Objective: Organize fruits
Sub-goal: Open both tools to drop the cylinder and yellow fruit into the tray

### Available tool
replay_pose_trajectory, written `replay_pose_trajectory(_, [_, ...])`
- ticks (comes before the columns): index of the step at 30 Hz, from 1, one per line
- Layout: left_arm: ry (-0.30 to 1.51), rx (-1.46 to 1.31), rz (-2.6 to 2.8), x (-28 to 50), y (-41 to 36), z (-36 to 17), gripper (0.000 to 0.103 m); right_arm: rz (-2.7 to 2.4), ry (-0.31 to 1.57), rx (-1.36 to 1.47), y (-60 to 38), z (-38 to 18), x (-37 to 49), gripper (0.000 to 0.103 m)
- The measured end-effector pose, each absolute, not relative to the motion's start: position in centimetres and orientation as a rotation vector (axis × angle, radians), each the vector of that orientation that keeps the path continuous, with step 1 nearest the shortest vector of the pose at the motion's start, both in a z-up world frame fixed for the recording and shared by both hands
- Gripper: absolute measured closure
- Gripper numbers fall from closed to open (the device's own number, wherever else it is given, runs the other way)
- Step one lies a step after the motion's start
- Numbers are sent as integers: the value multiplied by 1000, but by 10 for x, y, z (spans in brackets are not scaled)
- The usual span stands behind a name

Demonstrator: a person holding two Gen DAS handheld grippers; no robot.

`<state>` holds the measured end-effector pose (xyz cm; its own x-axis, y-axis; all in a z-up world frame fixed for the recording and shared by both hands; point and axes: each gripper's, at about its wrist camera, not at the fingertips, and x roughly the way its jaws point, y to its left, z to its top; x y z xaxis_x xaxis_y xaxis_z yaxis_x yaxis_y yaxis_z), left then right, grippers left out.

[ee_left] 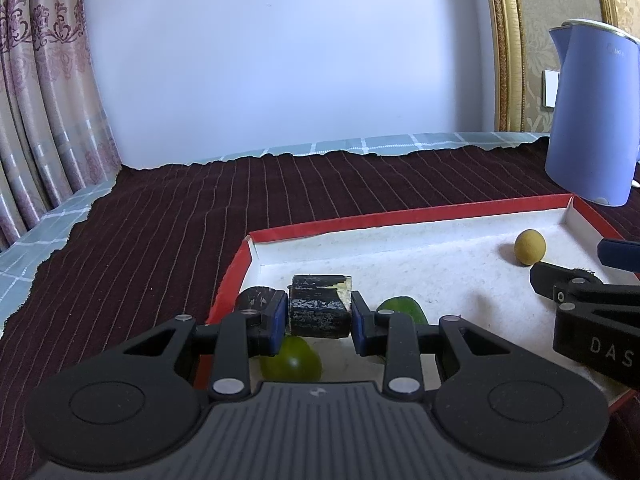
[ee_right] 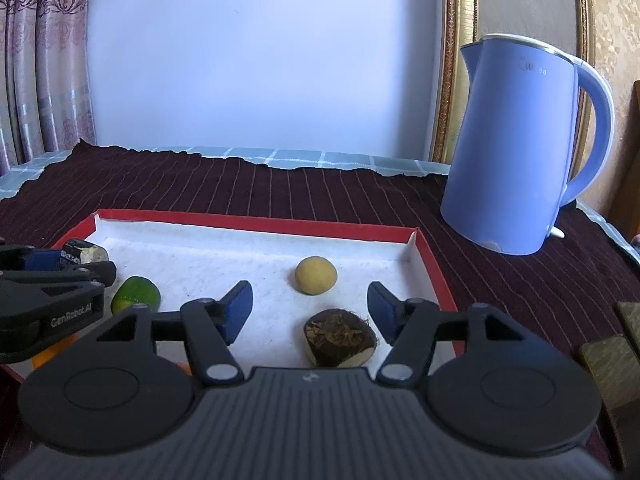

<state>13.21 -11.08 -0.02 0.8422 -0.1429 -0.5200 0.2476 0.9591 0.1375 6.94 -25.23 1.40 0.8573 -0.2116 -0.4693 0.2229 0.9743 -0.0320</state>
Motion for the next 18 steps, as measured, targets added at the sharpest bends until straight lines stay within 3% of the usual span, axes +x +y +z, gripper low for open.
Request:
replay_pose_trajectory(14, [532,197,-205,131,-110,-1,70,-229,484,8,-249,14,68,28])
replay_pose_trajectory(16, [532,197,-206,131,-110,-1,63,-228,486,8,-249,14,68,25])
replay_pose_trajectory(18, [527,195,-203,130,-110,0,45,-230,484,4,-248,14,67,22])
